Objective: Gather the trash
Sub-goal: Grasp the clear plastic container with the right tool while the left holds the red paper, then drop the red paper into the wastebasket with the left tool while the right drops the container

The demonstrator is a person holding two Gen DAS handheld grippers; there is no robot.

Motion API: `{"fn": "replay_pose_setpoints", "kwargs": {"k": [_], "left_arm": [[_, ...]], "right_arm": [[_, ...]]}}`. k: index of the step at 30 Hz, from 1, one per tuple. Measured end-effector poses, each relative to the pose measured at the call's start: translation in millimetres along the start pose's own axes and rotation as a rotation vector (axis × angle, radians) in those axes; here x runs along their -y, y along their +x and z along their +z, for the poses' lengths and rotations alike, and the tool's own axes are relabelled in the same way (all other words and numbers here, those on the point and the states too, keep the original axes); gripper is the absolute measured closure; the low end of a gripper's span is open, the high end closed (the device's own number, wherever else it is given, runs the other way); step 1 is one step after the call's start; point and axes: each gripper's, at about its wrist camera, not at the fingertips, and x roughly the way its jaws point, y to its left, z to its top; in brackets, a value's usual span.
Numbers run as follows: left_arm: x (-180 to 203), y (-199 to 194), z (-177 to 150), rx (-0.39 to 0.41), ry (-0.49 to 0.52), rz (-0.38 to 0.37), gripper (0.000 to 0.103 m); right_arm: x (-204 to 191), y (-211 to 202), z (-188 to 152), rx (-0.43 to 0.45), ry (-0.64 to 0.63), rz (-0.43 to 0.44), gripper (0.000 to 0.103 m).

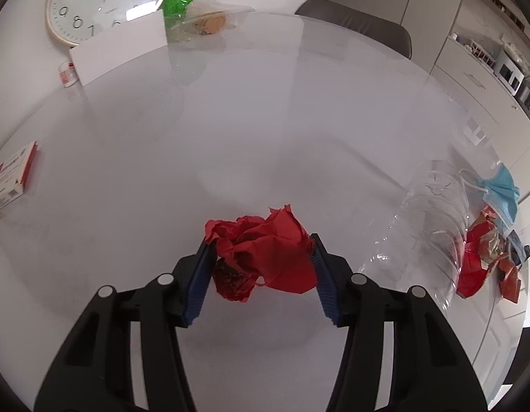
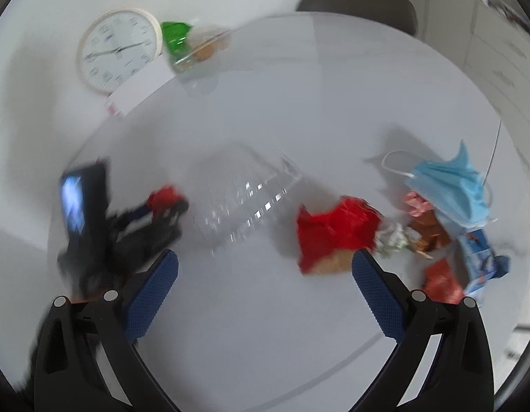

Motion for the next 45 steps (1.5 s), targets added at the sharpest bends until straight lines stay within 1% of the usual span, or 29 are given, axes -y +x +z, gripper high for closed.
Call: {"fn": "replay_pose_setpoints", "kwargs": {"k": [4,7,12,15,17,19,21,24,26,28,31,34,36,41,43,45], "left_arm": [[-12,-19,-6,0.018,-0.033,0.004,0.051],[-22,-35,-14,0.028,-0.047,0.012,0.051],[-34,-54,-21,0.039,-0.076,0.008,0.051],[-39,-63,-27,0.043,-0.084,0.014,0.051],[-42,-66,-30,0.039,-0.094,0.015,0.051],[-43,-70,-33,0.036,-0.106,0.013,0.051],[-42,-76,-37,0.036,-0.110,0.012,0.051],[-35,-84,-41,0.034,-0.106,0.003,0.051],[-26,-90,-44,0.034,-0.089,-0.005,0.051],[-14,-97,-48,0.034,-0.063,-0.015,0.051],[11,-112,-56,0.030,-0.020,-0.055,0.051],[42,-126,-66,0.023,0.025,-0.105,0.050],[66,-133,-75,0.015,0.059,-0.131,0.050],[117,-144,-93,-0.009,0.120,-0.176,0.050],[143,-150,-99,-0.017,0.155,-0.204,0.050],[173,-159,-108,-0.015,0.213,-0.231,0.050]], "right_arm": [[-6,31,13,-0.028,0.164,0.024,0.002],[-12,56,20,-0.044,0.259,-0.023,0.002],[-20,93,24,-0.077,0.312,-0.117,0.002],[-23,113,24,-0.101,0.304,-0.149,0.004],[-25,125,24,-0.118,0.265,-0.141,0.012],[-24,131,23,-0.124,0.231,-0.097,0.025],[-26,128,22,-0.111,0.173,-0.089,0.029],[-20,118,21,-0.106,0.149,-0.036,0.031],[-16,103,17,-0.093,0.129,0.008,0.032],[-12,81,11,-0.070,0.090,0.033,0.032],[-1,49,-1,-0.049,0.062,0.077,0.033],[25,12,-21,-0.036,0.068,0.110,0.035],[52,-17,-41,-0.027,0.086,0.128,0.035],[115,-72,-84,0.007,0.130,0.118,0.036],[141,-93,-104,0.019,0.150,0.099,0.036],[171,-116,-126,0.032,0.180,0.062,0.036]]}}
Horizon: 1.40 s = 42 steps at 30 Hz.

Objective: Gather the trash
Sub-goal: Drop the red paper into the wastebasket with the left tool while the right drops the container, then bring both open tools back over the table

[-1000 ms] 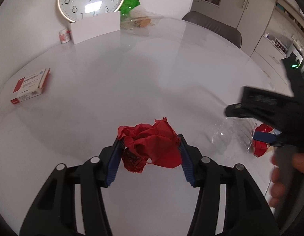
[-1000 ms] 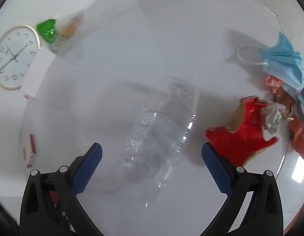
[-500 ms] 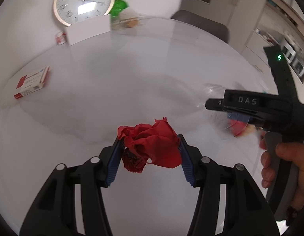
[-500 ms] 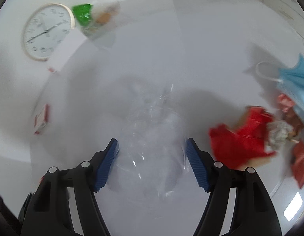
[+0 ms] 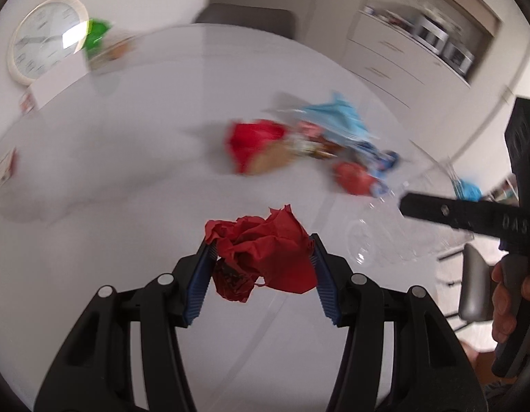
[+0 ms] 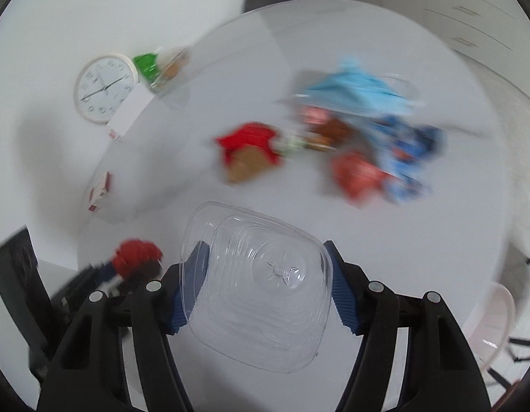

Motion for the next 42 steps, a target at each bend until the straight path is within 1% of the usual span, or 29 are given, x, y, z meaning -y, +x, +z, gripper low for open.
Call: {"fn": "replay_pose_setpoints", "kwargs": {"k": [1,2,3,4,8,10,11,12,14,17,19,21,25,29,30,32,34,36,39,42], "left_arm": [[15,0,0,-0.002,0.030,-0.011,0.050],[35,1,0,-0.003,0.073,-0.026,0.050],[51,0,-1,-0.004,0.099,-0.037,0.050],[66,2,0,-0.007,0.125,-0.054,0.050],[129,8,1,-0.031,0.220,-0.151,0.050],[167,14,-1,-0.049,0.288,-0.191,0.050],[180,16,-2,-0.056,0.312,-0.203,0.050],[201,19,-5,-0.067,0.349,-0.226,0.050],[229,24,-8,-0.087,0.396,-0.263,0.050],[269,29,-15,-0.121,0.461,-0.316,0.050],[295,32,-21,-0.138,0.499,-0.343,0.050],[316,37,-26,-0.161,0.531,-0.361,0.050],[355,48,-38,-0.204,0.585,-0.389,0.050],[389,54,-53,-0.227,0.645,-0.422,0.049],[399,57,-58,-0.237,0.661,-0.430,0.047],[409,61,-63,-0.249,0.679,-0.433,0.037],[421,63,-68,-0.254,0.700,-0.427,0.018],[428,62,-71,-0.253,0.707,-0.406,0.008],[429,62,-71,-0.255,0.699,-0.364,0.008],[421,57,-66,-0.236,0.659,-0.328,0.008]], "right_arm": [[15,-11,-6,0.008,0.013,-0.020,0.036],[37,-28,-17,0.020,0.030,-0.060,0.036],[51,-36,-23,0.027,0.039,-0.085,0.036],[72,-51,-33,0.038,0.055,-0.126,0.036],[141,-83,-61,0.047,0.118,-0.246,0.036],[172,-89,-78,0.040,0.156,-0.299,0.036],[190,-90,-88,0.029,0.182,-0.319,0.036],[204,-89,-95,0.022,0.203,-0.330,0.036],[233,-83,-110,-0.001,0.252,-0.354,0.035],[263,-77,-125,-0.040,0.310,-0.357,0.032],[275,-81,-131,-0.037,0.343,-0.376,0.015],[285,-93,-136,-0.009,0.373,-0.387,0.009],[304,-115,-142,0.028,0.404,-0.403,0.006],[321,-138,-149,0.057,0.431,-0.410,0.005],[325,-144,-150,0.066,0.436,-0.411,0.005],[331,-154,-153,0.081,0.445,-0.417,0.003],[337,-162,-154,0.095,0.451,-0.426,0.003],[342,-168,-157,0.106,0.455,-0.426,0.003],[348,-175,-161,0.121,0.460,-0.430,0.003],[350,-178,-164,0.123,0.460,-0.425,0.003]]}}
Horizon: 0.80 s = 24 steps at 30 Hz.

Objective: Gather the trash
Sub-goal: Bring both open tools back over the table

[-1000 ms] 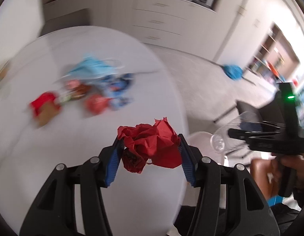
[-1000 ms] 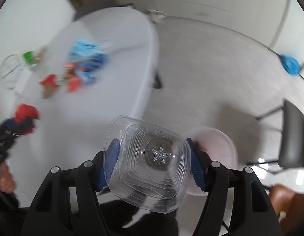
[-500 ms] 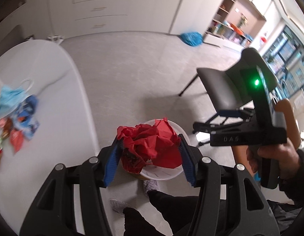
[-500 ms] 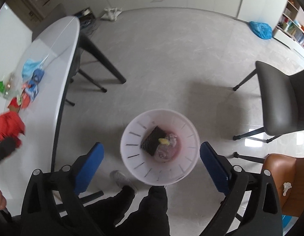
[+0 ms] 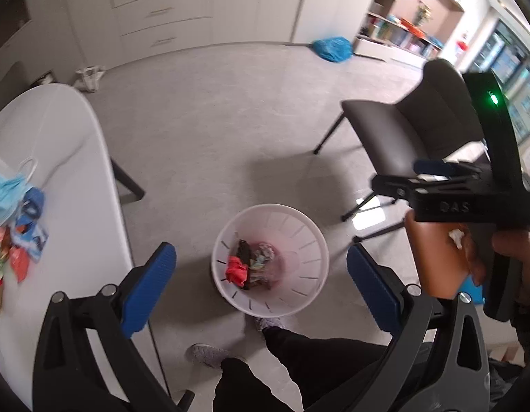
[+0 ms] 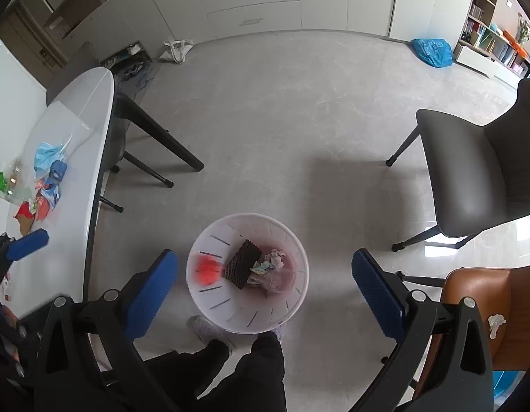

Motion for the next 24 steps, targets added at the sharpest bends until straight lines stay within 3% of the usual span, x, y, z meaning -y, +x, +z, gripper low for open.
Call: {"fn": "replay_pose_setpoints", "kwargs": {"k": [13,24], "left_arm": [[-70,-59,-22,0.137,-0.219,0.126,0.008],[-140,-105,-61,0.197,-0.373,0.241,0.008]], "right_arm": [[-41,-12,1,0.040,-0.077,0.033,0.003],[-145,-20,9,0.074,-0.242,0.169,0.003]]}}
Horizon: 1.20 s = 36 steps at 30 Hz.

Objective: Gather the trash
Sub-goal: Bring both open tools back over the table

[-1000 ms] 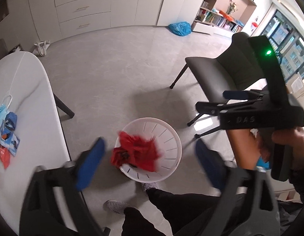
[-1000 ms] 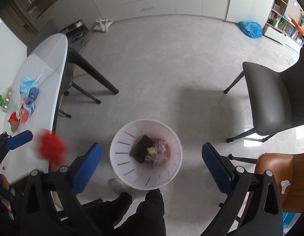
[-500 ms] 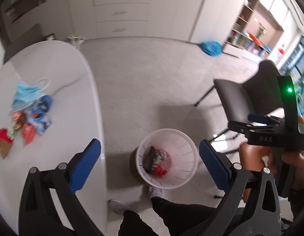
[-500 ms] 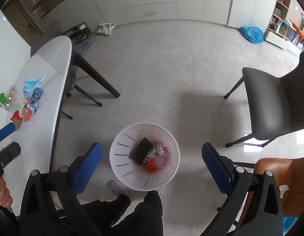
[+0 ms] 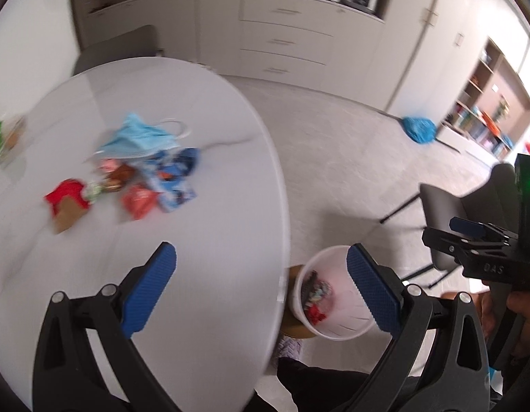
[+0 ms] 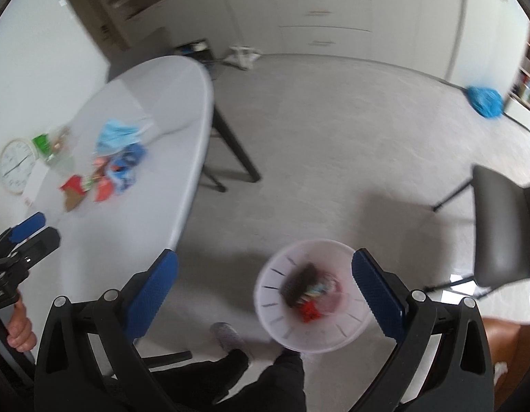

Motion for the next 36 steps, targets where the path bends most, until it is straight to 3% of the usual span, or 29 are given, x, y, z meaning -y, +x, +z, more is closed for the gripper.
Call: {"fn": "replay_pose_setpoints", "kwargs": {"k": [10,15,21,26,32,36], "left_arm": [[-101,-19,-7,0.057,-0.125,0.160,0.008],[-155,-12,-5,0.053,-0.125,0.235,0.008],[-210,15,-4,0.026,-0.110,0.269,0.008],[-236,51,-3,-0.005,-0.024,0.316,0.008],[-235,96,3,-0.030,0.244,0.398,0.008],[-236,118,7,-0.048,0.346,0.379,0.011]], "right_arm": [[-101,21,24,-0.018,-0.173,0.122,0.003],[-144,33,31,-0.036,-0.227,0.147,0.003],[-180,51,33,-0.082,-0.253,0.145,0.003],[-203,70,32,-0.126,-0.274,0.127,0.003],[-214,94,31,-0.183,-0.284,0.105,0.003],[-214,106,32,-0.217,-0.288,0.087,0.003]]}}
